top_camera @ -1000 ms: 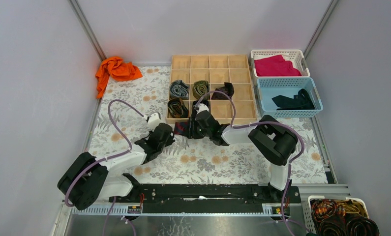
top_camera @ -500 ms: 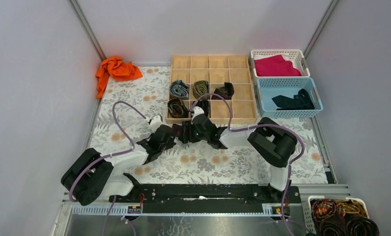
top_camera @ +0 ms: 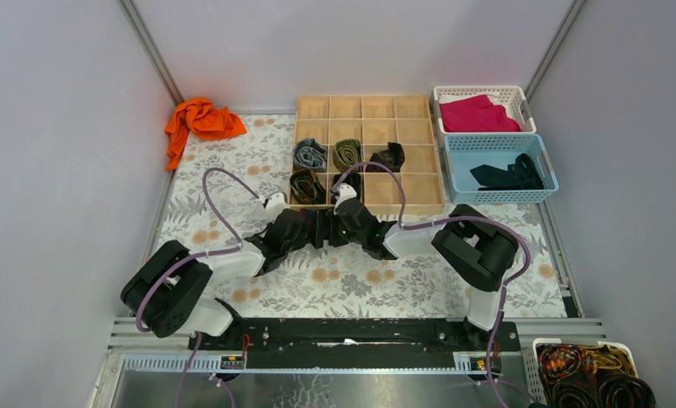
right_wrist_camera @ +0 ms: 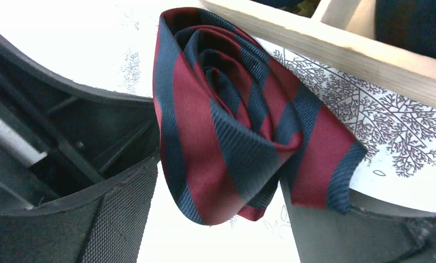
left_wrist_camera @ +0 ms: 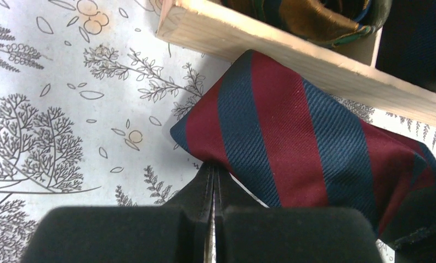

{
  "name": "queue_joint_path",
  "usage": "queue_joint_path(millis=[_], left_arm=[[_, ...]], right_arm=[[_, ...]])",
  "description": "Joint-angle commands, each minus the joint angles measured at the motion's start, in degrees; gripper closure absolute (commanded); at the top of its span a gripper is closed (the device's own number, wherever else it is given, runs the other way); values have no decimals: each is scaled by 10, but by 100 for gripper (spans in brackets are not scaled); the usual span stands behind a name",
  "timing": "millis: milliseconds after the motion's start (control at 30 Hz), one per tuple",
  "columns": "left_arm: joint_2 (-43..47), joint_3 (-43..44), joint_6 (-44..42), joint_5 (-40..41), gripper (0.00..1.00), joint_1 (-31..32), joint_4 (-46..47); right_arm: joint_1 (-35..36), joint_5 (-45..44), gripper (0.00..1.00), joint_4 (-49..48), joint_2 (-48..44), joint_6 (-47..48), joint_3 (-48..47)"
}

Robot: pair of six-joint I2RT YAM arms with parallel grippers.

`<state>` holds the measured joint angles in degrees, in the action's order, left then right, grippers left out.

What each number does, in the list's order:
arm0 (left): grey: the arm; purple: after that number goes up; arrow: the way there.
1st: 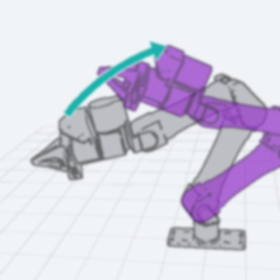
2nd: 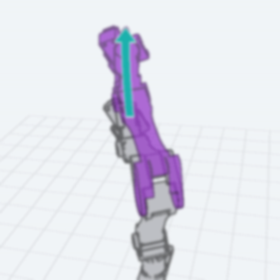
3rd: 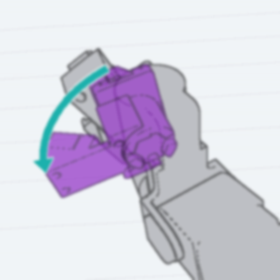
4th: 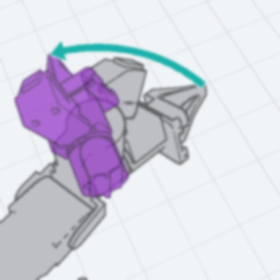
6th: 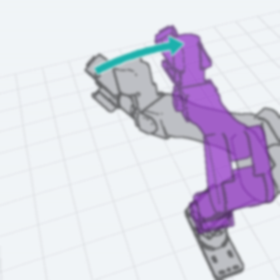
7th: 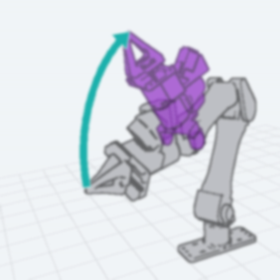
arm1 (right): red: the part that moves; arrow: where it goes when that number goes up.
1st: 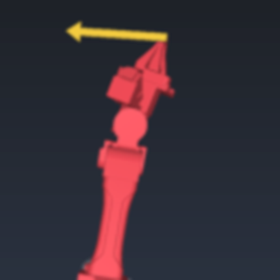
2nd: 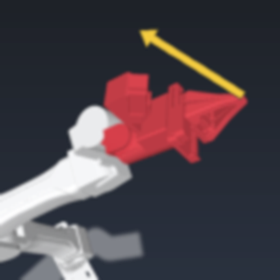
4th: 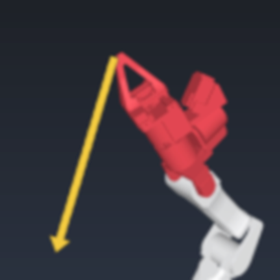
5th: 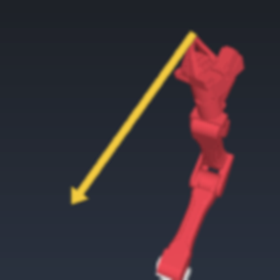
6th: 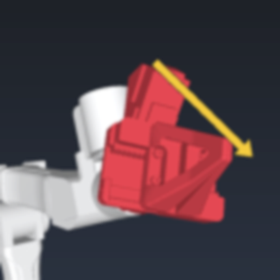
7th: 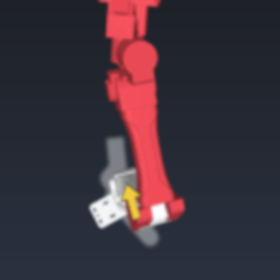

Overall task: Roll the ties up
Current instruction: Roll the tie at the center of the board.

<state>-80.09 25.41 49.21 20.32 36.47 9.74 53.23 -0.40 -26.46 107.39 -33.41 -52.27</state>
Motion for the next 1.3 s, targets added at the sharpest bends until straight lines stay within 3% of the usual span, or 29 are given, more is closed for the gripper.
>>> queue_joint_path(millis=[0, 133, 367, 433, 833, 1267], left_arm=[[-30, 8, -19, 3, 100, -8, 15], [-45, 9, -21, 3, 100, -15, 21], [-58, 12, -24, -5, 100, -20, 26], [-61, 11, -26, -5, 100, -21, 27], [-79, 8, -31, -15, 100, -26, 41], [-51, -4, -39, -13, 100, -50, 23]], right_arm=[[-13, 44, 10, 32, -2, -26, 55], [-30, 75, 2, -32, -8, -71, 93], [-66, 142, 1, -222, 15, -145, 147], [-68, 149, 0, -229, 14, -147, 147], [-74, 146, 7, -390, 61, -247, 167], [-81, 12, 9, -270, -41, -200, 201]])
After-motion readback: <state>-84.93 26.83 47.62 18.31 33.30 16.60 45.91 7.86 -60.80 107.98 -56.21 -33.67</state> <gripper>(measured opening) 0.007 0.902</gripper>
